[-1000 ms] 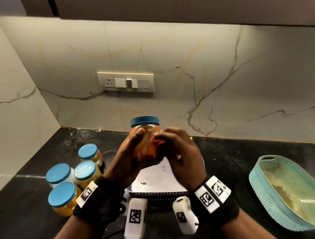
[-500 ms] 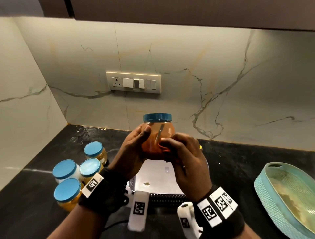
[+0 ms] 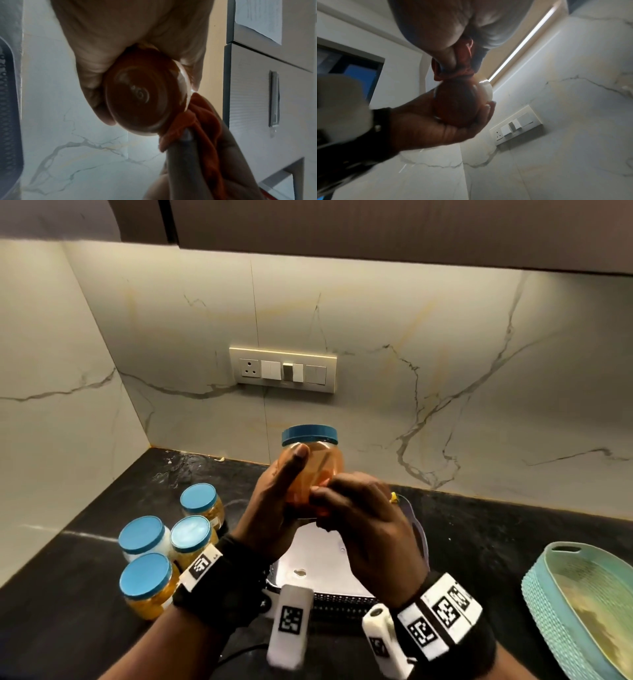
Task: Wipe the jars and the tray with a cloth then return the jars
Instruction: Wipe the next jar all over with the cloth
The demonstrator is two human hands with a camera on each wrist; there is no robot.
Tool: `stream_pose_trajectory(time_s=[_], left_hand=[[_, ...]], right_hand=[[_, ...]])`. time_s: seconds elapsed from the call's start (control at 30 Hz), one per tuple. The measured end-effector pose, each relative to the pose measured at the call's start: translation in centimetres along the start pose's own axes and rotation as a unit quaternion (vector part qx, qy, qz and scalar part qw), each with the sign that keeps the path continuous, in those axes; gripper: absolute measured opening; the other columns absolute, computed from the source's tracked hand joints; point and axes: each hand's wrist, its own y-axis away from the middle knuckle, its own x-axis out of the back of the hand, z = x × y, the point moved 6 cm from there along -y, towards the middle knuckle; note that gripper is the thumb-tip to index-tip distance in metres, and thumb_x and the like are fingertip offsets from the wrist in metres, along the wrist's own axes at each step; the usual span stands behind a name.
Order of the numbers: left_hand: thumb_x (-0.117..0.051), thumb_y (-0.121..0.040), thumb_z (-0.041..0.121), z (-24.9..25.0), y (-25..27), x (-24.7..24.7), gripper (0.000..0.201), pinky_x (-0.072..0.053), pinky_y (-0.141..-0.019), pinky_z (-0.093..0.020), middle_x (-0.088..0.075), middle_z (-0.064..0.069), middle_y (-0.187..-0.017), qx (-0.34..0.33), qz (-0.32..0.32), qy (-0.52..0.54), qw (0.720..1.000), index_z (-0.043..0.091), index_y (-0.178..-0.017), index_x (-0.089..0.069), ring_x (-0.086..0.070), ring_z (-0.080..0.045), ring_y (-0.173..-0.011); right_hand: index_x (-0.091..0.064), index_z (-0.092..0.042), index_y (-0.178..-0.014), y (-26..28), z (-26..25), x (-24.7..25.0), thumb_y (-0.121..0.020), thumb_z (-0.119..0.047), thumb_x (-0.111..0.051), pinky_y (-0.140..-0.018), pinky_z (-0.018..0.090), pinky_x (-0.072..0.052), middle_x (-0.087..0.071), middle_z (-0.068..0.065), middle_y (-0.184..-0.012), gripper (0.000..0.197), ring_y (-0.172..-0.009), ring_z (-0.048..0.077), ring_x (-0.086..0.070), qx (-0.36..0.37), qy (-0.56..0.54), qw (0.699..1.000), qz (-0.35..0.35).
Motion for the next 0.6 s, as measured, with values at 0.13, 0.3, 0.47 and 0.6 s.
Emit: stream_pose_trajectory(time_s=[0.13,0.3,0.47,0.6], left_hand=[[-0.086,-0.068,0.058,-0.7,0.1,-0.4,0.087,-0.058,-0.085,-0.05,-0.062,-0.019,-0.136,0.001,-0.031,-0.009,0.999,0.021,-0.14,-0.056,-0.064,-0.038,-0.121],[-0.09,-0.06,0.059,-0.7,-0.2,-0.1,0.1,-0.058,-0.083,-0.047,-0.058,-0.024,-0.14,0.022,-0.026,0.025,0.999,0.017,-0.143,-0.054,-0.066,-0.035,-0.114],[-0.094,-0.051,0.059,0.4,0.2,0.8,0.105,-0.06,-0.076,-0.043,-0.066,-0.02,-0.13,0.013,-0.009,0.005,1.0,0.02,-0.14,-0.054,-0.072,-0.033,-0.106],[-0.094,-0.054,0.056,-0.1,0.6,-0.1,0.089,-0.06,-0.077,-0.045,-0.072,-0.01,-0.123,0.02,-0.029,0.005,0.999,0.028,-0.132,-0.059,-0.07,-0.031,-0.111]], right_hand=[[-0.064,-0.015,-0.125,-1.6,3.5,0.5,-0.088,0.001,-0.061,-0.098,0.029,-0.05,-0.054,-0.001,-0.126,0.041,-0.116,0.013,-0.054,-0.094,-0.055,0.994,0.024],[-0.067,-0.014,-0.123,-1.3,2.2,0.4,-0.089,0.001,-0.06,-0.099,0.021,-0.048,-0.054,-0.003,-0.127,0.038,-0.118,0.008,-0.054,-0.103,-0.074,0.991,0.037],[-0.07,-0.01,-0.12,-0.5,1.5,-0.4,-0.089,-0.001,-0.063,-0.094,0.023,-0.052,-0.056,-0.001,-0.126,0.032,-0.116,0.01,-0.057,-0.043,-0.098,0.994,0.02],[-0.065,-0.014,-0.126,-2.6,5.0,0.1,-0.091,-0.005,-0.06,-0.099,0.016,-0.047,-0.056,-0.004,-0.126,0.037,-0.12,-0.002,-0.05,-0.184,-0.134,0.971,0.074]])
